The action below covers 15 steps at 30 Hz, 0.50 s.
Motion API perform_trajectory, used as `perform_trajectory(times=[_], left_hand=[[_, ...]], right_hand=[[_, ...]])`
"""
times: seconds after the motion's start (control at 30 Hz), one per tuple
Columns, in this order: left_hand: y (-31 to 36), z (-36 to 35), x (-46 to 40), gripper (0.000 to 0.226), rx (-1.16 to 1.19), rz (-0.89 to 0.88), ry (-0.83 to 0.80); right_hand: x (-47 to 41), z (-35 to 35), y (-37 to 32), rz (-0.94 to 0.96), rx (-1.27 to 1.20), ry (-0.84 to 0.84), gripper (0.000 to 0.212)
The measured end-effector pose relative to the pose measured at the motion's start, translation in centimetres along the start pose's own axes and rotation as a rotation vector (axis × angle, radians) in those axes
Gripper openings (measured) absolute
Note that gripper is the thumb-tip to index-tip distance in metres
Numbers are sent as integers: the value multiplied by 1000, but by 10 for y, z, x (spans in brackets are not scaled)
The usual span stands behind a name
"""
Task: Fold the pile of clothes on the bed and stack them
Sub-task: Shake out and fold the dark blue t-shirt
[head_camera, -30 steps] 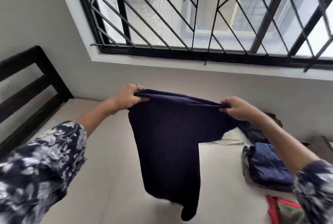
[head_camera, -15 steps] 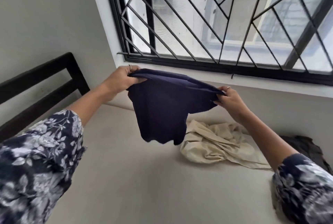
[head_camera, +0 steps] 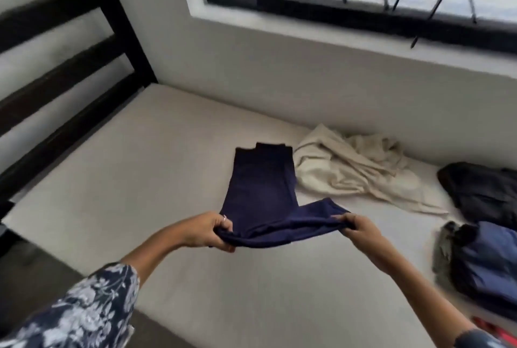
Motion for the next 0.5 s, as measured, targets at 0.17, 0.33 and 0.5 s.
perform_trajectory(times=[0.17,0.33,0.5], left_hand=[[-84,-121,-31,30,28,70,-132],[-135,-198,-50,31,-22,121,-216],[-154,-216,-62,28,-10,160,-238]], right_hand=[[30,-47,125,-186,106,-77,34],[44,-80,196,-296,332,-171,29],[8,-104,169,-283,634,-246,19]])
Point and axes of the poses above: each hand's wrist, its own x-axis away from the middle knuckle, its own z-axis out of the back of the hand, y = z × x, the point moved 10 cm from there along -x, towards the middle knuckle, and after that the axes turned 4 degrees about -x, right-handed, at the moved point
